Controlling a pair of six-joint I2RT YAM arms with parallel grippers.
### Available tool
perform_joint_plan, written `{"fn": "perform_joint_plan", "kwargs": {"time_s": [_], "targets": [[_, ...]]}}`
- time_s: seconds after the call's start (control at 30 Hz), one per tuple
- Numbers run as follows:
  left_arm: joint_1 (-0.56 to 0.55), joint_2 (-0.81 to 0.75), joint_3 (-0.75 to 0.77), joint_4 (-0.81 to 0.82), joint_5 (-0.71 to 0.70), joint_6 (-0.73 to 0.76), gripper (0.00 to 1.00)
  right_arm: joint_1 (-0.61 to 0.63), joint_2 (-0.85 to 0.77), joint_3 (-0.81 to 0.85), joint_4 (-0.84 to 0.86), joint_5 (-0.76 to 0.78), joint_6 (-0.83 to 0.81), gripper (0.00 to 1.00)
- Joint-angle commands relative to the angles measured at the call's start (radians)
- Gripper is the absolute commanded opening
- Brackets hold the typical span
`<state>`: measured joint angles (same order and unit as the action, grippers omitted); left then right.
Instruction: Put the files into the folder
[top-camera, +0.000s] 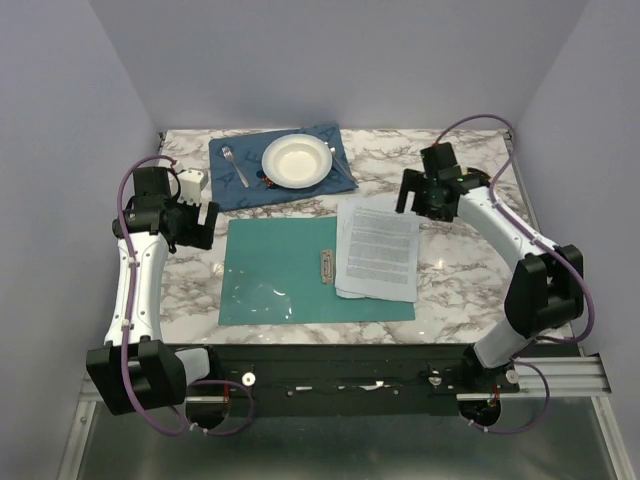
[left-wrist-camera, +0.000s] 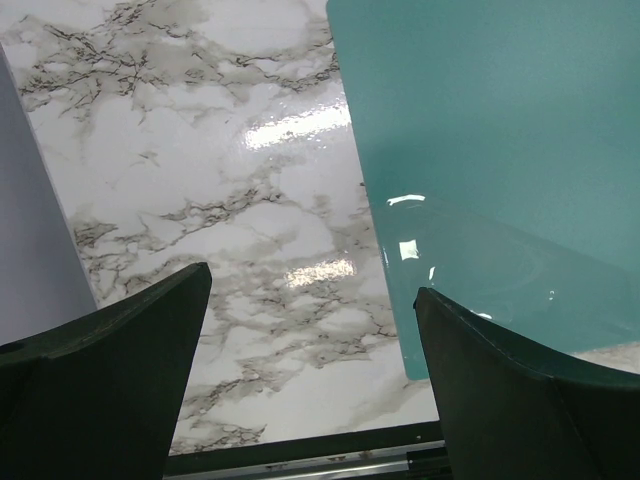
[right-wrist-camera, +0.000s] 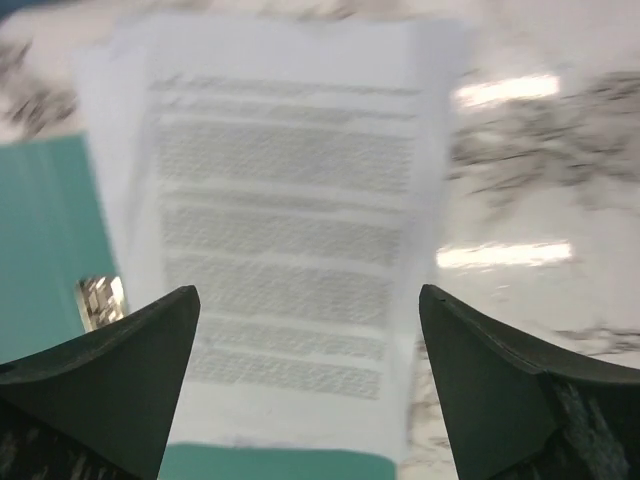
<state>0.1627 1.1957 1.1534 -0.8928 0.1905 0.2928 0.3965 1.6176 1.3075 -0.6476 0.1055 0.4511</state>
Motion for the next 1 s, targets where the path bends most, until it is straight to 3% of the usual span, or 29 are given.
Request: {"fn": "perform_joint_plan", "kwargs": {"time_s": [0.0, 0.13, 0.3, 0.43, 0.8, 0.9, 0.97], "targets": [[0.006, -0.013, 0.008, -0.012, -0.014, 0.025, 0.99, -0.131, 0.056, 0.021, -0.067, 0.002, -0.064, 0.97], [0.006, -0.005, -0.001, -0.008, -0.026, 0.022, 0.99, -0.215, 0.123, 0.029, -0.02, -0.09, -0.078, 0.82], [0.006, -0.008, -0.021, 0.002, -0.051, 0.031, 0.99, -0.232, 0.198, 0.006, 0.048, -0.181, -0.092, 0.73], [0.006, -0.01, -0.035, 0.011, -0.069, 0.035, 0.99, -0.245, 0.258, 0.006, 0.058, -0.236, -0.084, 0.53], [0.006, -0.013, -0.046, 0.023, -0.074, 0.034, 0.99, -0.248, 0.254, -0.054, 0.097, -0.257, -0.071, 0.46], [0.006, -0.019, -0.05, 0.025, -0.075, 0.035, 0.99, -0.248, 0.242, -0.073, 0.108, -0.259, -0.069, 0.38], [0.006, -0.024, -0.058, 0.026, -0.079, 0.039, 0.99, -0.248, 0.234, -0.086, 0.115, -0.265, -0.066, 0.26]]}}
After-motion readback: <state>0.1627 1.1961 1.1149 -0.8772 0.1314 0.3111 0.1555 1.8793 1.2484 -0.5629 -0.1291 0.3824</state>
